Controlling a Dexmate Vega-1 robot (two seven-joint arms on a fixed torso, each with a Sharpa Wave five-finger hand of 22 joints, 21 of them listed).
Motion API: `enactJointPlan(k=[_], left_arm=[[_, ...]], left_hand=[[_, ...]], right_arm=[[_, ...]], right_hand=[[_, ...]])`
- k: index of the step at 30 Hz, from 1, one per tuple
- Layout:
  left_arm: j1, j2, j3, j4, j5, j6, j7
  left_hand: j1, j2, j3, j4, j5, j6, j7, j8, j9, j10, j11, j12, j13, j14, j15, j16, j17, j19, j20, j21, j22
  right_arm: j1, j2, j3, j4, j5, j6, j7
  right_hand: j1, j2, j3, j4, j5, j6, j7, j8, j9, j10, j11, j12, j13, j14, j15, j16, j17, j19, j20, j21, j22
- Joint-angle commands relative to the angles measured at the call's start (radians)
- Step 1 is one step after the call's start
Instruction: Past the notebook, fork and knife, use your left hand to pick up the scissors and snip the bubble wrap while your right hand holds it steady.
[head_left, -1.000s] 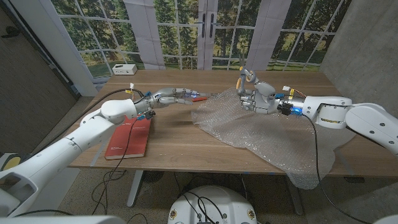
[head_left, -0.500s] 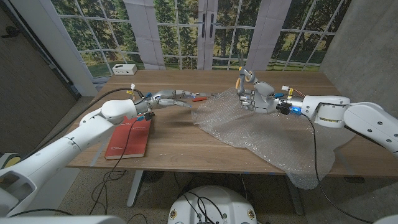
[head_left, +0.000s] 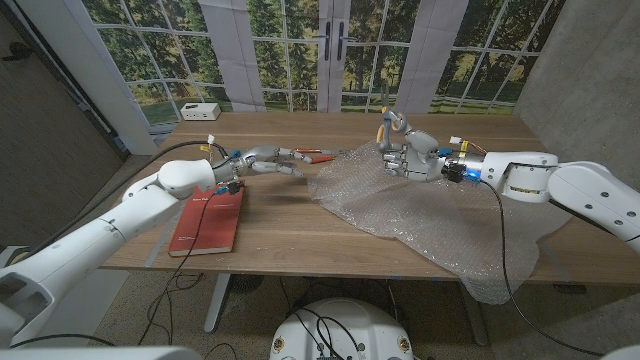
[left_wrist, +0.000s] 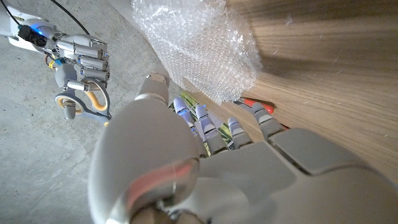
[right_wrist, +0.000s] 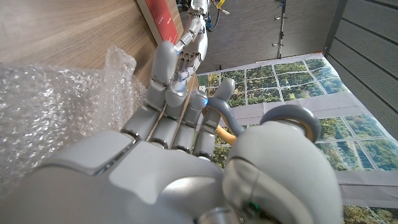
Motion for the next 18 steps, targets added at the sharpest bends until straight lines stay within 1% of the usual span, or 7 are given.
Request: enactJointPlan(k=[1,5,7,9,11,12,18], left_arm=[[-0.068,-0.019,0.038,0.087,-0.053,0.015,-0.166],[-0.085,-0.024,0.049,0.101,-0.039,0.014,-0.182],[-0.087,-0.015,0.053,0.082,0.001,0.013,-0.154],[-0.082,0.007,0.057,0.033,0.082,0.015,-0.094],[-0.079,0.021,0.065,-0.005,0.156,0.013,-0.048],[-0.076,0.018,0.066,-0.010,0.164,0.012,-0.037],[-0.073,0.007,0.075,-0.012,0.198,-0.008,-0.014]], left_hand=[[0.044,0.033,0.015,-0.007,-0.009,0.020,-0.001,-0.006,0.001,-0.004,0.000,-0.010,-0.012,-0.022,-0.061,-0.002,0.001,-0.006,-0.007,-0.002,0.000],[0.058,0.042,0.015,-0.011,-0.024,0.019,0.000,-0.015,0.000,-0.011,0.002,-0.014,-0.020,-0.037,-0.056,-0.003,0.000,-0.015,-0.014,-0.003,-0.001],[0.065,0.042,0.012,-0.012,-0.036,-0.003,0.002,-0.030,-0.001,-0.024,0.006,-0.019,-0.027,-0.045,-0.053,-0.003,0.000,-0.018,-0.019,-0.003,-0.001],[0.064,0.041,0.008,-0.011,-0.041,-0.013,0.002,-0.036,-0.001,-0.029,0.007,-0.020,-0.030,-0.049,-0.053,-0.003,0.000,-0.019,-0.019,-0.003,-0.002],[0.052,0.031,-0.007,-0.004,-0.049,-0.039,0.003,-0.049,-0.002,-0.033,0.004,-0.020,-0.037,-0.052,-0.054,-0.001,0.001,-0.021,-0.024,-0.003,-0.002],[0.045,0.026,-0.015,0.000,-0.052,-0.055,0.003,-0.055,-0.003,-0.035,0.004,-0.020,-0.040,-0.053,-0.056,0.000,0.001,-0.021,-0.026,-0.002,-0.002],[0.035,0.016,-0.030,0.006,-0.054,-0.088,0.003,-0.063,-0.005,-0.045,0.004,-0.022,-0.046,-0.056,-0.056,0.001,0.001,-0.024,-0.029,-0.003,-0.002]], right_arm=[[0.010,0.006,-0.014,-0.002,-0.009,0.003,0.001],[-0.005,0.002,-0.003,-0.013,-0.008,0.012,-0.005],[-0.010,0.001,0.001,-0.016,-0.003,0.013,-0.007],[-0.015,0.001,0.003,-0.019,-0.002,0.015,-0.008],[-0.017,0.001,0.004,-0.021,-0.002,0.017,-0.010],[-0.018,0.001,0.004,-0.022,-0.002,0.018,-0.011],[-0.023,-0.003,0.007,-0.028,0.000,0.018,-0.017]], right_hand=[[0.016,0.000,-0.002,0.001,-0.004,0.003,0.008,0.009,0.010,0.005,-0.001,-0.002,-0.002,0.000,-0.142,-0.003,0.003,-0.007,-0.016,0.006,-0.001],[0.017,0.000,-0.003,0.001,-0.005,0.005,0.005,0.009,0.008,0.002,-0.003,-0.005,-0.003,-0.003,-0.142,-0.004,0.003,-0.008,-0.016,0.009,-0.005],[0.018,-0.001,-0.003,0.001,-0.005,0.003,0.007,0.009,0.008,0.005,-0.002,-0.010,-0.012,-0.005,-0.142,-0.005,0.003,-0.009,-0.017,0.013,-0.004],[0.019,-0.001,-0.003,0.001,-0.006,0.007,0.006,0.008,0.005,0.005,0.000,-0.009,-0.009,-0.006,-0.142,-0.005,0.003,-0.010,-0.017,0.013,-0.009],[0.020,0.000,-0.002,0.000,-0.006,0.006,0.007,0.010,0.007,0.005,0.001,-0.009,-0.008,-0.007,-0.142,-0.005,0.003,-0.010,-0.017,0.014,-0.010],[0.021,0.000,-0.002,0.000,-0.006,0.007,0.008,0.009,0.006,0.005,0.000,-0.011,-0.011,-0.007,-0.142,-0.005,0.003,-0.010,-0.018,0.014,-0.013],[0.024,0.001,-0.001,0.000,-0.006,0.006,0.008,0.011,0.007,0.006,-0.002,-0.011,-0.009,-0.006,-0.143,-0.005,0.002,-0.012,-0.018,0.016,-0.018]])
